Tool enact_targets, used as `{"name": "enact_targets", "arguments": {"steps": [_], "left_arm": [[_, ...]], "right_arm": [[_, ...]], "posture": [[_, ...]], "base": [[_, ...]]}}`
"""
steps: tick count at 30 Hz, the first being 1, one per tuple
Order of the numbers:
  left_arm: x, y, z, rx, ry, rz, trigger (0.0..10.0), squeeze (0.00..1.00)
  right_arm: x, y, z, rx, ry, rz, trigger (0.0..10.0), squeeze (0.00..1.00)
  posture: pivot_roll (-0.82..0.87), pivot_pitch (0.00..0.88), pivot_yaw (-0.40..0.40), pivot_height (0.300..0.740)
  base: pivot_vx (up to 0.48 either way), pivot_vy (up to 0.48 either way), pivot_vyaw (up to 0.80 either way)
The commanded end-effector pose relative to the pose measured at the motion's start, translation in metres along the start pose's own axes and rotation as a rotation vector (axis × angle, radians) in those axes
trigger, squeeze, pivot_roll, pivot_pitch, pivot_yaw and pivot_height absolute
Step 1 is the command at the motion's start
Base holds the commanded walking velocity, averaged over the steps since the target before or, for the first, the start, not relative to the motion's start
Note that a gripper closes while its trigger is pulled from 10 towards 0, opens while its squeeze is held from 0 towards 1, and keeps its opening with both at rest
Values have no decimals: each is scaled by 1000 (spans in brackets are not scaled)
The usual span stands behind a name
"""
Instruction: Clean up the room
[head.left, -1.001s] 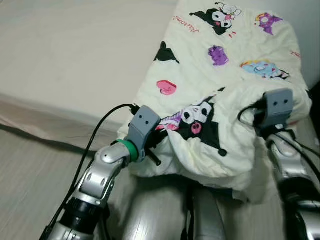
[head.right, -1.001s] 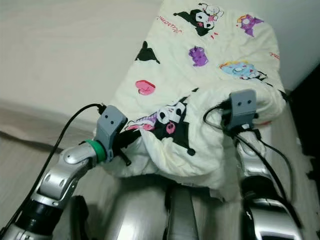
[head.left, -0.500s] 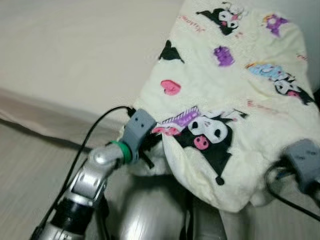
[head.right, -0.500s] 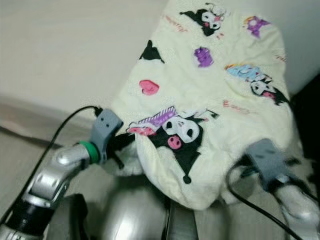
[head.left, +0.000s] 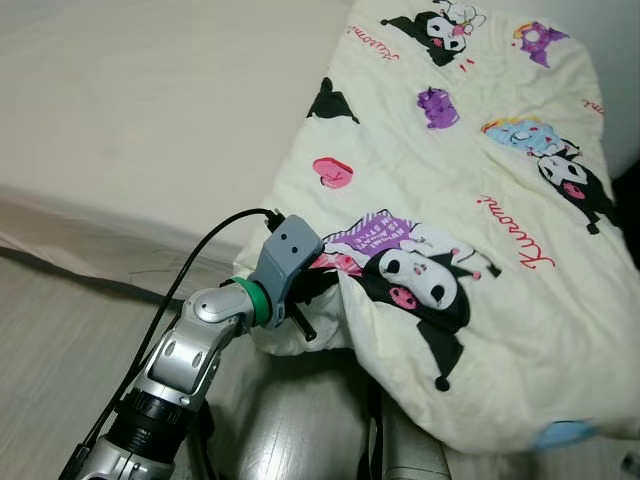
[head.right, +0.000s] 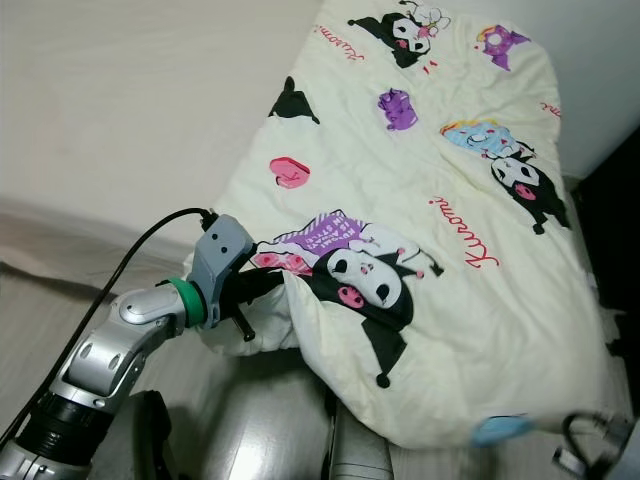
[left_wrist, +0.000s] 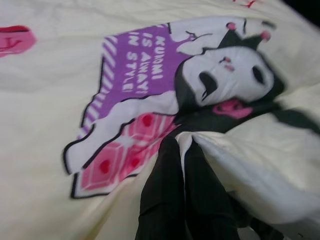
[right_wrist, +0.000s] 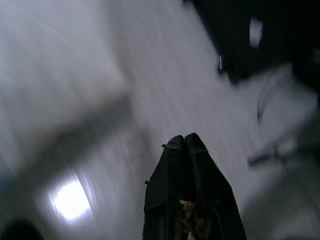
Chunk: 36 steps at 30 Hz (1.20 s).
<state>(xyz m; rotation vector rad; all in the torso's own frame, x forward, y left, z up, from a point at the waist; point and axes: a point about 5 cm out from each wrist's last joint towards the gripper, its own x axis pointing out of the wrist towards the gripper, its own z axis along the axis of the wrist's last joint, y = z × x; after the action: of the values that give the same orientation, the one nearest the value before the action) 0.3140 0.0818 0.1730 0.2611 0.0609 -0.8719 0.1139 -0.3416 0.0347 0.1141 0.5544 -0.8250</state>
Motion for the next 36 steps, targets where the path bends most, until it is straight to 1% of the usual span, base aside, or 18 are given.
{"name": "enact_targets", "arguments": {"steps": [1,2,3,4,5,6,7,10,11,13,14,17,18,25,29,30,34,36], "left_arm": [[1,-3,-5,-13,12,-7,10000,0],[1,-3,-5,-13,12,-7,10000,0],[1,-4,-5,-14,12,-6,10000,0],[1,-4,-5,-15,12,-6,10000,0],[1,-4,-5,-14,12,-7,10000,0],[1,-4,-5,-14,12,-7,10000,0],[0,-5,-5,-15,10,-3,10000,0],[0,-5,-4,-15,8,-6,10000,0],[-3,-5,-5,-10,10,-10,10000,0],[-4,-5,-5,-8,14,-8,10000,0],[-7,-4,-7,1,24,-9,10000,0],[-26,-5,-16,125,83,-78,10000,0],[-33,-5,-19,150,102,-85,10000,1000],[-79,-1,-40,328,277,-64,10000,1000],[-107,-8,-53,339,389,-117,10000,1000],[-115,-10,-61,334,432,-136,10000,0],[-116,4,-66,315,431,18,10000,0],[-106,15,-52,170,292,154,10000,0]], "right_arm": [[5,-6,-23,-48,117,-44,0,0],[5,-6,-23,-48,117,-44,0,0],[8,-3,-28,-70,147,-48,2314,0],[10,-2,-31,-86,164,-51,2314,0],[14,2,-23,-127,105,-55,10000,0],[14,2,-23,-127,105,-55,10000,0],[19,12,11,-166,-118,-112,10000,0],[17,14,27,-216,-218,-163,10000,0],[13,18,54,-240,-350,-222,10000,565],[11,20,61,-245,-385,-234,10000,565],[8,26,69,-239,-425,-209,10000,1000],[1,52,88,-231,-530,-98,10000,1000],[0,58,91,-227,-545,-70,10000,1000],[-1,85,99,-219,-597,9,10000,1000],[2,94,103,-228,-610,24,10000,1000],[3,98,105,-231,-613,38,10000,1000],[4,115,107,-272,-600,143,10000,1000],[5,127,96,-345,-542,262,10000,1000]], "posture": [[-116,228,-3,506],[-116,228,-3,506],[-116,228,-3,506],[-116,228,-3,506],[-106,224,-1,506],[-106,224,-1,506],[-101,222,1,506],[-95,215,-1,506],[-95,215,-1,506],[-95,215,-1,506],[-84,211,0,506],[-77,208,1,506],[-77,208,1,506],[-35,201,-5,506],[-16,201,-17,506],[-3,201,-22,506],[-5,199,-24,506],[-5,199,-24,506]], "base": [[0,0,0],[0,0,0],[0,0,0],[0,0,0],[0,0,0],[0,0,0],[0,0,0],[0,0,0],[0,0,0],[0,0,0],[0,0,0],[0,0,0],[0,0,0],[0,0,0],[0,0,0],[0,0,0],[0,0,0],[0,0,0]]}}
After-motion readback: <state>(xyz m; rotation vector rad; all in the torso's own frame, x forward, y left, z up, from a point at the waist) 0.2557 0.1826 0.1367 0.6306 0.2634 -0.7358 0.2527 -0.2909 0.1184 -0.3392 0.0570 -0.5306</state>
